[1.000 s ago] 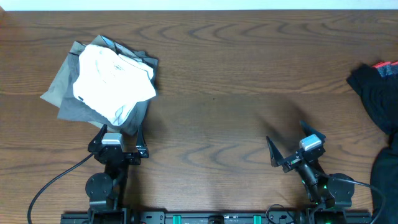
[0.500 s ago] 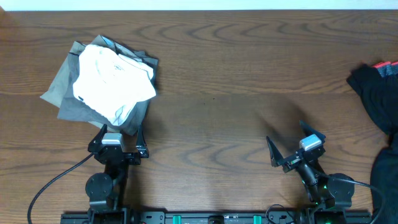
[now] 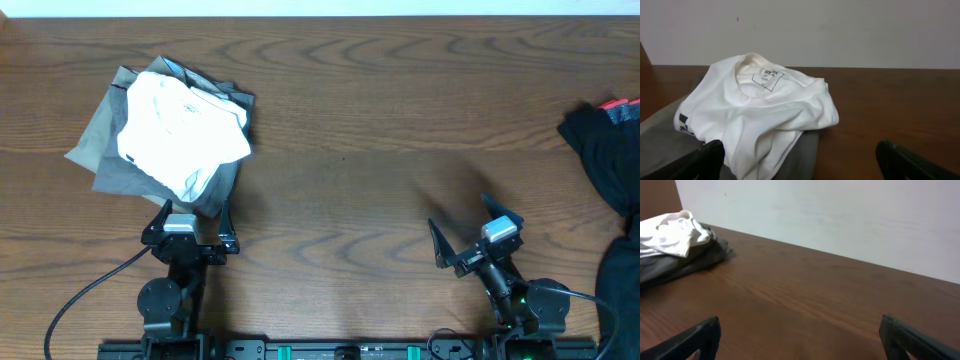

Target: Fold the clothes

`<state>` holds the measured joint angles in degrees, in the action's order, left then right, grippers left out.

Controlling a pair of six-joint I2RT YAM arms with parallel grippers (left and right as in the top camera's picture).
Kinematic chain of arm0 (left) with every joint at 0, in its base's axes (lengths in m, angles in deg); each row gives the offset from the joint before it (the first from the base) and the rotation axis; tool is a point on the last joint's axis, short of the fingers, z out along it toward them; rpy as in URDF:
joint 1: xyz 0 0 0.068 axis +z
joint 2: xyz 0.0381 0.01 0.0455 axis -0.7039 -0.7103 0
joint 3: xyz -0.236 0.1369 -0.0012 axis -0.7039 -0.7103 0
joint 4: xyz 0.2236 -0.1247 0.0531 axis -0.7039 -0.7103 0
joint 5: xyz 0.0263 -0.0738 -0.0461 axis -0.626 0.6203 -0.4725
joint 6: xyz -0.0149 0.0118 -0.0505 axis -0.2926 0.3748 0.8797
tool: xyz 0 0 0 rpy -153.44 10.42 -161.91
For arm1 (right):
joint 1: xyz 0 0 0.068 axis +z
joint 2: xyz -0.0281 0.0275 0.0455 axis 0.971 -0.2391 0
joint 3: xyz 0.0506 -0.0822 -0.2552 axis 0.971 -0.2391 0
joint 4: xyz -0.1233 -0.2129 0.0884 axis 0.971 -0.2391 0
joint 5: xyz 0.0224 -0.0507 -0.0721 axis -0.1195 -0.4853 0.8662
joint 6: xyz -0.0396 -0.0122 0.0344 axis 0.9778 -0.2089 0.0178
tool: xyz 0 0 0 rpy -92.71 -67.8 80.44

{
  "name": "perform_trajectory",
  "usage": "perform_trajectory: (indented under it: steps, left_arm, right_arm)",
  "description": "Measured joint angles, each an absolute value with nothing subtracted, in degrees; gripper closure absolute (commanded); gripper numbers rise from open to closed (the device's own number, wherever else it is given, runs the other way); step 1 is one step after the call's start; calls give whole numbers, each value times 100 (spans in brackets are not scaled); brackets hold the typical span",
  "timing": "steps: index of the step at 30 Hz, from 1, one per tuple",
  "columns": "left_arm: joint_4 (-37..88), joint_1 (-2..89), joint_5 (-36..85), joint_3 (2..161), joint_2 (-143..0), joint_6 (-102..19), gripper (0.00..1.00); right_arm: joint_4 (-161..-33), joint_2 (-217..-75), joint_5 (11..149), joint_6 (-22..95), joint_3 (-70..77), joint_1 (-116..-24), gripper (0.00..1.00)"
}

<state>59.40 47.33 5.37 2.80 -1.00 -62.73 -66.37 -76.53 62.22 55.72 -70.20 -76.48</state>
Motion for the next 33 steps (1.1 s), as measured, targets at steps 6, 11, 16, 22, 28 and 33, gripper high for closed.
perform_trajectory:
  steps: [6, 11, 16, 22, 28, 33]
  left_arm:
    - [5942, 4733, 565, 280, -100, -6271, 2]
    - [5911, 4733, 746, 318, -100, -6268, 2]
    - [5675, 4733, 954, 597, -117, -6111, 2]
    - [4963, 4733, 1017, 2145, -880, -5744, 2]
    - [3358, 4733, 1068, 4029, -2950, -5503, 2]
    - [1957, 4733, 1345, 5965, -4874, -5438, 2]
  right_arm:
    - [-6637, -7653, 6222, 5408, -7020, -7648, 1]
    - [-6490, -7655, 6217, 4916, -7020, -7648, 1]
    - [-6204, -7664, 6185, 4560, -6856, -7648, 1]
    - [-6871, -8416, 6359, 4422, -5766, -7648, 1]
    - [-8119, -10451, 6508, 4245, -4124, -7648, 1]
    - [-9953, -12671, 6571, 4258, -2026, -7648, 1]
